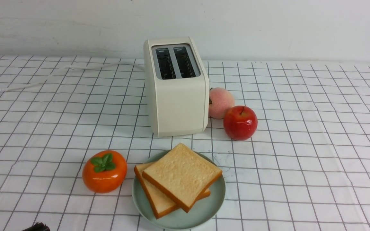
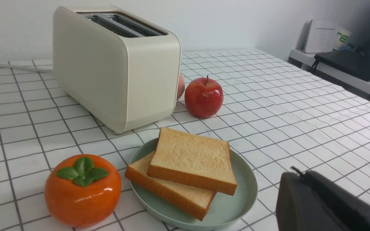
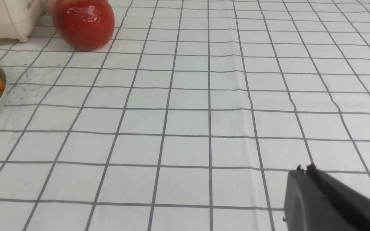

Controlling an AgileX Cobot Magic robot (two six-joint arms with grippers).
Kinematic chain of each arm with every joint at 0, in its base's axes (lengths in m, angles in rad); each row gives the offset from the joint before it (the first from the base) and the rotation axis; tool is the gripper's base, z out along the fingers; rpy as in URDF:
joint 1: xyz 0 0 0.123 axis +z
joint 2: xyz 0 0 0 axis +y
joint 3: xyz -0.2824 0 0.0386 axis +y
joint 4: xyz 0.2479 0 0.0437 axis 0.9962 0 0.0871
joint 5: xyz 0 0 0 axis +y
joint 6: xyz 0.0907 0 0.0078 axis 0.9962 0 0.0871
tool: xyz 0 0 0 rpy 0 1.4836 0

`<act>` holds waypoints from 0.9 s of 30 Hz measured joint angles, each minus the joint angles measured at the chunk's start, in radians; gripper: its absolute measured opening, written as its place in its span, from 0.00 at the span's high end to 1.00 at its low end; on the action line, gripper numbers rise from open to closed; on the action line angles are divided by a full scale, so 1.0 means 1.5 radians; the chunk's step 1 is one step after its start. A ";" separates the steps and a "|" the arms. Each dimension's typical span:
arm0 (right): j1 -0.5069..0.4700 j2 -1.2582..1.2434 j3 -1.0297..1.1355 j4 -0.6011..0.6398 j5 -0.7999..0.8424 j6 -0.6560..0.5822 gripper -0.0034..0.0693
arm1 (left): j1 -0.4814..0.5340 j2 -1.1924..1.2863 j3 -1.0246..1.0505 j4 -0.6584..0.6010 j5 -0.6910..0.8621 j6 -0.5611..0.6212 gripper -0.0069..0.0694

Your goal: Take toasted bread from bread machine on white checkered table place on plate.

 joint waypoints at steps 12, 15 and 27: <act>0.000 0.000 0.000 0.000 0.000 0.000 0.96 | 0.000 0.000 0.000 0.000 0.001 0.000 0.91; 0.000 0.000 0.000 0.000 0.000 0.000 0.96 | 0.000 0.000 0.000 0.000 0.001 0.000 0.91; 0.000 0.000 0.000 0.000 0.000 0.000 0.95 | 0.000 0.000 0.031 0.045 -0.043 0.064 0.90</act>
